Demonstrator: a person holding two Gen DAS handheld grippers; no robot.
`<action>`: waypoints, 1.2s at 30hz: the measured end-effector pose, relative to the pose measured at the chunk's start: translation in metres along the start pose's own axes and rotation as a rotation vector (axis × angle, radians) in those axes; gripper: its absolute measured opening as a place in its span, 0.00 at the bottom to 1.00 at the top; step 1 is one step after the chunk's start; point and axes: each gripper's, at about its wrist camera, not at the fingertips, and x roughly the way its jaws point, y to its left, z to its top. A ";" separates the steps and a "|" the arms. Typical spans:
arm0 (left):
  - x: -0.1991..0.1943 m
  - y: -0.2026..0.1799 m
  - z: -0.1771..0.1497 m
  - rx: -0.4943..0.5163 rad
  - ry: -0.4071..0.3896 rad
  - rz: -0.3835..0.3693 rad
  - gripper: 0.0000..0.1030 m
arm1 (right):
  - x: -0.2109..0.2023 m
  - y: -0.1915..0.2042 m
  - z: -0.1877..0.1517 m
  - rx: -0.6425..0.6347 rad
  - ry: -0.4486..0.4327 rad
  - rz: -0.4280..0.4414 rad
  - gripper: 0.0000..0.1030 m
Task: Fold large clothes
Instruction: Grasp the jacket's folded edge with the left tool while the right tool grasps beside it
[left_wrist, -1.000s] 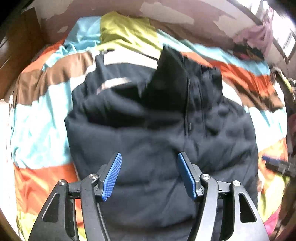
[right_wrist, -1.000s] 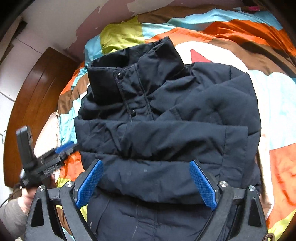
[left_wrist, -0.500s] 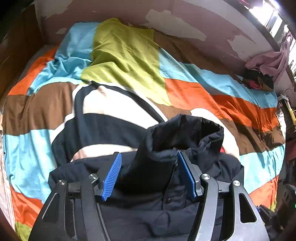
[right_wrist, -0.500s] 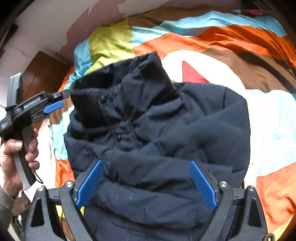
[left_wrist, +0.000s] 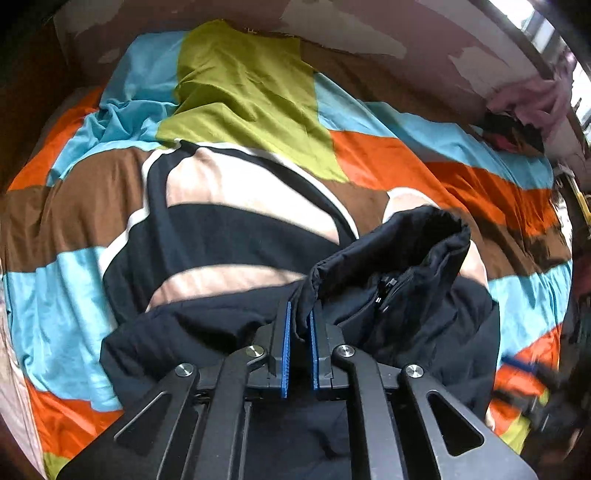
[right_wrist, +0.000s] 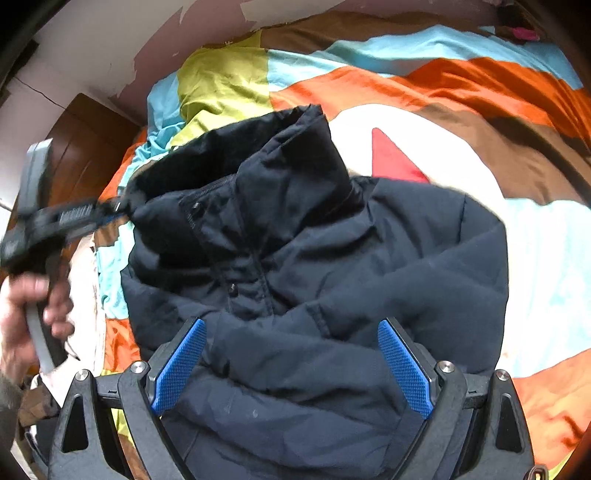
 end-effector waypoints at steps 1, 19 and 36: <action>-0.003 0.001 -0.008 0.008 -0.006 0.002 0.06 | -0.001 0.001 0.006 -0.002 -0.010 -0.008 0.91; -0.024 0.008 -0.062 0.022 -0.005 -0.079 0.06 | -0.005 0.014 0.088 -0.055 -0.042 -0.146 0.83; -0.048 0.012 -0.088 0.059 -0.048 -0.068 0.05 | -0.039 0.027 0.037 -0.143 -0.133 -0.114 0.06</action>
